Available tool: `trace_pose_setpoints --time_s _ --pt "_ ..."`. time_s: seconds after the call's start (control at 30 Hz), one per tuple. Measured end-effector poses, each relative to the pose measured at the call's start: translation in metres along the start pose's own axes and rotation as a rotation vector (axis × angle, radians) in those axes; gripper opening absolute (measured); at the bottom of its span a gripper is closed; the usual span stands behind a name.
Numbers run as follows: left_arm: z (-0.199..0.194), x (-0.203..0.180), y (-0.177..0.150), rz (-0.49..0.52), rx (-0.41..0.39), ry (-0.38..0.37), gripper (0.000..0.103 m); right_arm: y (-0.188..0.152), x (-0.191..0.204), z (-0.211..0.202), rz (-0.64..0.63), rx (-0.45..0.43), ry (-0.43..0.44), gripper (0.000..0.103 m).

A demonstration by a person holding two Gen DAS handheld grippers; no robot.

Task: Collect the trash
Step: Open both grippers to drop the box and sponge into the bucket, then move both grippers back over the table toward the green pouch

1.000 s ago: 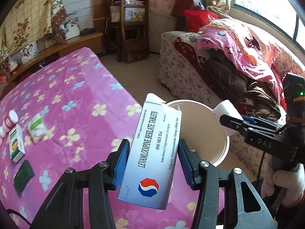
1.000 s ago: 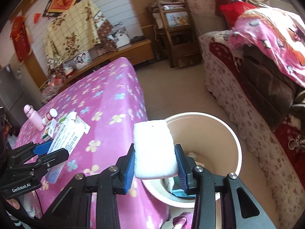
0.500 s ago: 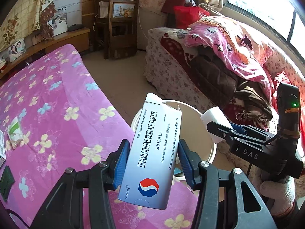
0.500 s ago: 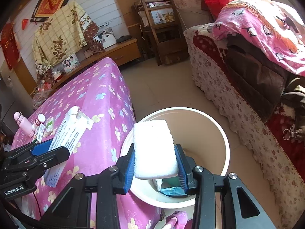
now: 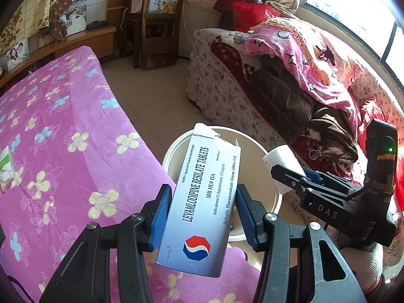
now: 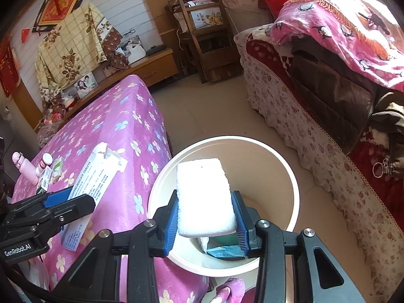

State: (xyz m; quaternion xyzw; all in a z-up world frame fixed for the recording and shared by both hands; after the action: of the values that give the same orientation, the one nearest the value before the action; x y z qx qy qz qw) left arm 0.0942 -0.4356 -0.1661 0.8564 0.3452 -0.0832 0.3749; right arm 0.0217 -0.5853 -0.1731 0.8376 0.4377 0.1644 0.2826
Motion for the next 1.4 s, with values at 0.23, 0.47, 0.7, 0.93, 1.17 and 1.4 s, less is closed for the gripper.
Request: trace_pose_setpoints --time_s 0.23,0.47,0.7,0.93,1.17,1.4 --pt "0.009 -0.005 0.000 -0.003 0.014 -0.019 0.054 -0.002 -0.007 0.006 0.027 0.014 -0.008 0.044" --pt "0.014 0.001 -0.002 -0.029 0.027 -0.025 0.066 -0.001 -0.019 0.012 0.090 0.034 -0.006 0.062" --pt "0.010 0.005 -0.002 -0.041 0.014 -0.021 0.070 -0.002 -0.018 0.013 0.101 0.038 0.011 0.065" --pt "0.004 0.010 -0.004 -0.047 0.006 -0.011 0.070 -0.003 -0.015 0.014 0.092 0.044 0.006 0.065" --pt "-0.004 0.016 -0.004 -0.051 -0.014 0.005 0.070 -0.003 -0.012 0.013 0.077 0.040 -0.002 0.065" --pt "-0.019 0.026 -0.007 -0.066 -0.038 0.025 0.070 -0.004 -0.002 0.009 0.046 0.040 -0.002 0.065"
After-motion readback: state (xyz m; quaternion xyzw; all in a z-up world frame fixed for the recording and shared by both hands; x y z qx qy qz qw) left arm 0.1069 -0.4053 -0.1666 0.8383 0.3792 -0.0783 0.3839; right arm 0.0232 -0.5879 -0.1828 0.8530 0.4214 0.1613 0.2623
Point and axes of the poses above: each gripper's, at about its wrist camera, not at the fingertips, and z roughly the way its jaws point, x to its left, y to its top, the point moved 9 cm from there along z, roughly the way its jaws point, and after that the axes turned 13 degrees about -y, right-handed, at the moved point
